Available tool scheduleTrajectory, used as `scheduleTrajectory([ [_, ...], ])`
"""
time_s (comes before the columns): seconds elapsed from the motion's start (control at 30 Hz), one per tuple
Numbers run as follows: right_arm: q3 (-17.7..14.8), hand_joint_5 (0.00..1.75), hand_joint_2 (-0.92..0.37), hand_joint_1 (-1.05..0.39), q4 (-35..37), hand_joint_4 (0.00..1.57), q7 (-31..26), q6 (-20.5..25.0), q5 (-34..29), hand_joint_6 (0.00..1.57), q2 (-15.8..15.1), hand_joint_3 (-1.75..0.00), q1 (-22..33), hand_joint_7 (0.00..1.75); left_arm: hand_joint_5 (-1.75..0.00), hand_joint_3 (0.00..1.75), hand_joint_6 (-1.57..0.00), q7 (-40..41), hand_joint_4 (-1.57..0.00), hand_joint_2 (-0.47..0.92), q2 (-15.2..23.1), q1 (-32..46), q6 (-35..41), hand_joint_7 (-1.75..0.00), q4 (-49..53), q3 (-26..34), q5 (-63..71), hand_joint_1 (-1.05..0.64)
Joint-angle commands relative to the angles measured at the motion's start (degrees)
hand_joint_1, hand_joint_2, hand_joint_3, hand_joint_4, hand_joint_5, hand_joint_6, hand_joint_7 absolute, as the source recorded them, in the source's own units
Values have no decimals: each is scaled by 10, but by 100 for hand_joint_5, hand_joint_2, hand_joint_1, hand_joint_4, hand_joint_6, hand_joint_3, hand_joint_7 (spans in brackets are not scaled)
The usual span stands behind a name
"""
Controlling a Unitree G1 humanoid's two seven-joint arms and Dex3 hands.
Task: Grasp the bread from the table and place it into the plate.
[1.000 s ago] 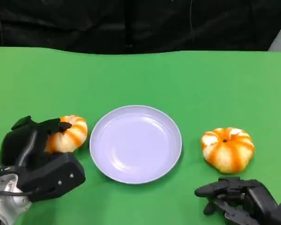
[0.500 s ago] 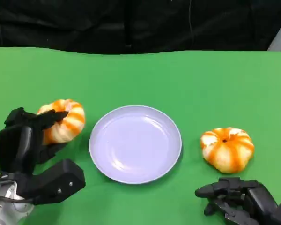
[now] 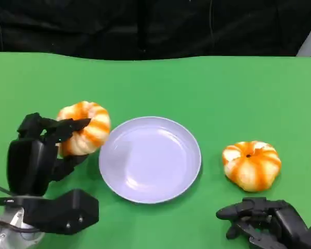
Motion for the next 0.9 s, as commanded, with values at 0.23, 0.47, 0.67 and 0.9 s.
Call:
scheduleTrajectory([
  [0.23, -5, 120, -92, -3, 7, 78, -4, -13, 0, 106, -7, -41, -4, 39, -142, 0, -121, -27, -57, 83, -26, 21, -1, -23, -30, -24, 25, -3],
  [0.47, -5, 119, -92, -5, 5, 79, -4, -11, 3, 106, -5, -39, -2, 39, -132, 1, -124, -20, -64, 83, -41, 15, 3, -16, -27, -43, 48, -3],
  [0.67, -4, 119, -92, -6, 8, 80, -8, -15, -1, 107, -6, -38, -4, 39, -134, 1, -125, -36, -62, 85, -55, 7, -11, -12, -21, -54, 50, -3],
  [0.9, -4, 119, -92, -6, 8, 81, -8, -17, -1, 108, -6, -38, -6, 39, -134, 1, -127, -52, -61, 86, -59, -11, -24, -9, -2, -66, 48, -3],
])
